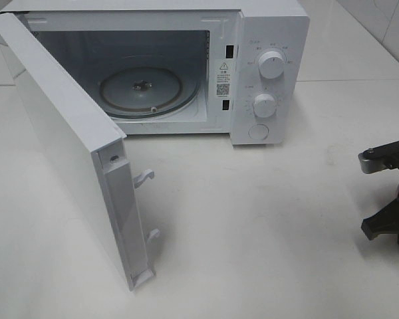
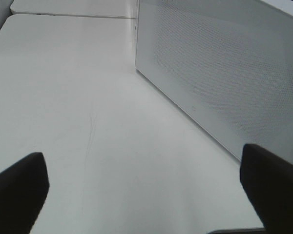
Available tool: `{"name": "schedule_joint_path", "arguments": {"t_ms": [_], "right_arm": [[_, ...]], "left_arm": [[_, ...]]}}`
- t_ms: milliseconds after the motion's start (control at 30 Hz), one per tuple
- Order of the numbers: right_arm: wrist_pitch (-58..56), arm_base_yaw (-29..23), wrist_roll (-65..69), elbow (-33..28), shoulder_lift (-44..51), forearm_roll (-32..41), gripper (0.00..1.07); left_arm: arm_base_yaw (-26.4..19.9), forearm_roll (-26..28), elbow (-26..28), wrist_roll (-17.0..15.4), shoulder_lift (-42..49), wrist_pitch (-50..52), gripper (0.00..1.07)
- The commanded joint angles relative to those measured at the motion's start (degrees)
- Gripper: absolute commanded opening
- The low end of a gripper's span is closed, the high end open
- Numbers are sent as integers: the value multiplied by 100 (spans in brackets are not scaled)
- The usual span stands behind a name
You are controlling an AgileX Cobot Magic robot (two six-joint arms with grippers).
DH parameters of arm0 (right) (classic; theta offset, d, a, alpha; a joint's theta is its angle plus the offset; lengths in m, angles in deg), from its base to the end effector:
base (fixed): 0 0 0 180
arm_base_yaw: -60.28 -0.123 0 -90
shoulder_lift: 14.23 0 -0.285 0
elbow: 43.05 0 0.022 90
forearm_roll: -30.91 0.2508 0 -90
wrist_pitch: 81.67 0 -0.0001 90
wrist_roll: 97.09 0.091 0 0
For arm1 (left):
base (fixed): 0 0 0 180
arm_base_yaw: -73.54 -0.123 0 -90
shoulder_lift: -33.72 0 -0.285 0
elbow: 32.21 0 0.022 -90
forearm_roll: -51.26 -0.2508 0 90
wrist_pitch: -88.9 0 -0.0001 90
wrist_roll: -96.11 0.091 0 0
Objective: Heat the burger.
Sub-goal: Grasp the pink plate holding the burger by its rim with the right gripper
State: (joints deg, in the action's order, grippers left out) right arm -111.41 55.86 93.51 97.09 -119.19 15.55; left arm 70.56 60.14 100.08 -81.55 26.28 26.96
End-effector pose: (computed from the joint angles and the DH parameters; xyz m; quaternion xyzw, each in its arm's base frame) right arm 0.2461 0.0070 0.1164 -0.0592 0.9946 -0.0650 0.0560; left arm -0.0083 -0.0129 0.2805 -0.0002 0.8505 -0.0531 0.5233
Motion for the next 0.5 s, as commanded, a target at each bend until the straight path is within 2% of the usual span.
{"name": "schedule_joint_path", "arguments": {"t_ms": [33,100,500], "right_arm": [[-201,17,401,-40,143,-269,0],[-281,17,567,-40,183,-418,0],[-928,-762,1793,-40,212,-1650,0]], "left_arm": [[6,17,-6,-11,80,57,100],[6,17,-6,-11,80,57,100],[6,17,-6,-11,80,57,100]]}}
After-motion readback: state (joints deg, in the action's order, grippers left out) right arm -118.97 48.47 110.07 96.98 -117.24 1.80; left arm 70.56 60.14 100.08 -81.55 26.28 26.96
